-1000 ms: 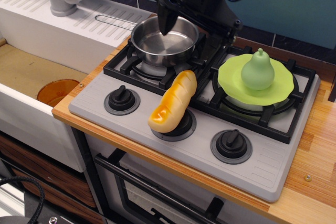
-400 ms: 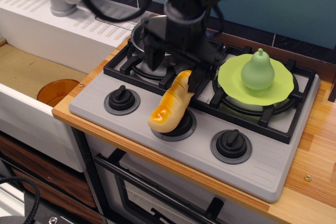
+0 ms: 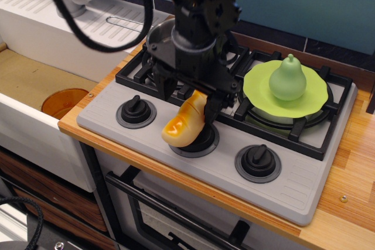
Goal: Put pear on plate and bread in pot or pan on stove
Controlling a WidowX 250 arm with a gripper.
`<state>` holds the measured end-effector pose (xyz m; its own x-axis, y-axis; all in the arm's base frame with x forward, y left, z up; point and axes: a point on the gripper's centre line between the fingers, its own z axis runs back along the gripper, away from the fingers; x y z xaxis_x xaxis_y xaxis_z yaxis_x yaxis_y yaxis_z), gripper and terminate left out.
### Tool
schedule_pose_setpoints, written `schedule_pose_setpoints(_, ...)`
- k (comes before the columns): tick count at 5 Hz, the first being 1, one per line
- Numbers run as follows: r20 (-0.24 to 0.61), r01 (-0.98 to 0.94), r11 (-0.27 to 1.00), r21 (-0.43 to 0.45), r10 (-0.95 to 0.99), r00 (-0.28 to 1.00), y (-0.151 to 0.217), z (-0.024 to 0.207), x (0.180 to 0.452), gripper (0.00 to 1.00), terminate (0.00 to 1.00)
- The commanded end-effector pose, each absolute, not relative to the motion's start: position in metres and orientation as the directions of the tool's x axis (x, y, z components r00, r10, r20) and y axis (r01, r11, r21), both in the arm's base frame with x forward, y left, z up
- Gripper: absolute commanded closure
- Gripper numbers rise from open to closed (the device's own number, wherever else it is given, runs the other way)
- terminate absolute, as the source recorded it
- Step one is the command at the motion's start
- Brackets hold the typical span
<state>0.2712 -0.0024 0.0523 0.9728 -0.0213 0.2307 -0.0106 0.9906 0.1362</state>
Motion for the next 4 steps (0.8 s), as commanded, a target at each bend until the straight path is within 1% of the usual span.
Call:
schedule_pose_setpoints(1,0.286,-0.009,0.993,0.119,-0.025,0.958,-0.0082,0.0564,0.2776,0.00,0.00)
schedule_pose_setpoints(2,0.284,-0.004,0.995,0.097,-0.024,0.958,-0.0096,0.0491,0.2799,0.00,0.00)
schedule_pose_setpoints(3,0.284,-0.013,0.996,0.093,-0.014,0.959,-0.0125,0.0469,0.2810,1.00,0.00)
schedule_pose_setpoints(4,0.274,-0.013,0.996,0.090,-0.012,0.962,-0.0139,0.0501,0.2822,1.00,0.00)
